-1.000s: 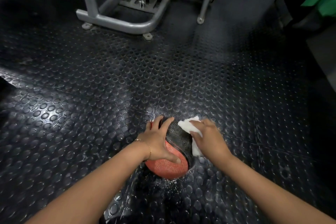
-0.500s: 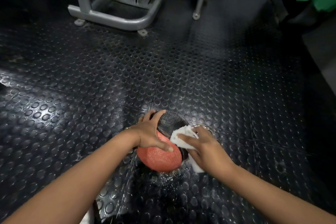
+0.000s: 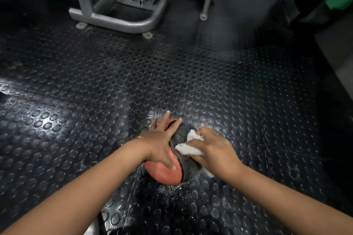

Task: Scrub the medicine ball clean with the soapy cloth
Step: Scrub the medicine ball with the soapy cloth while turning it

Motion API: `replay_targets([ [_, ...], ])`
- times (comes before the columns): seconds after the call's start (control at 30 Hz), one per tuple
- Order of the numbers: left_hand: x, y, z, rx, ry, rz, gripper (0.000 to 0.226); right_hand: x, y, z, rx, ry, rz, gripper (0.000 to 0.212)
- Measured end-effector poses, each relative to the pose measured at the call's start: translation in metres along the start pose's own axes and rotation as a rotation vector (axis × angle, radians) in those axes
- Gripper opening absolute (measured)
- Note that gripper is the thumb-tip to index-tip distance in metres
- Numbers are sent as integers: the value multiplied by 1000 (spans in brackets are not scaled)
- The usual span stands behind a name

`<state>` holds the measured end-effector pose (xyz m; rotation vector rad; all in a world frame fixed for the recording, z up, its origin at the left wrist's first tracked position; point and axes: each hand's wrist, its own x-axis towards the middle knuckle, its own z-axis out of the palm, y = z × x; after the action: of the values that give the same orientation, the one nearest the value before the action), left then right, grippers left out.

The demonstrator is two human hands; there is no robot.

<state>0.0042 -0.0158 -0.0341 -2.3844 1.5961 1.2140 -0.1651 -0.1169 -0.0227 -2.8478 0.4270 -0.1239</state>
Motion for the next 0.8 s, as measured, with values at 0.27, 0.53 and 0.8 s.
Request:
replay_targets([
  [0.27, -5, 13, 28, -202, 97, -106, 139, -13, -5, 19, 91, 175, 136, 24],
  [0.53, -2, 18, 24, -155, 136, -106, 136, 26, 2, 7, 227, 142, 418, 34],
  [0.8, 0, 17, 20, -130, 105, -113, 134, 17, 6, 10, 140, 117, 216, 26],
])
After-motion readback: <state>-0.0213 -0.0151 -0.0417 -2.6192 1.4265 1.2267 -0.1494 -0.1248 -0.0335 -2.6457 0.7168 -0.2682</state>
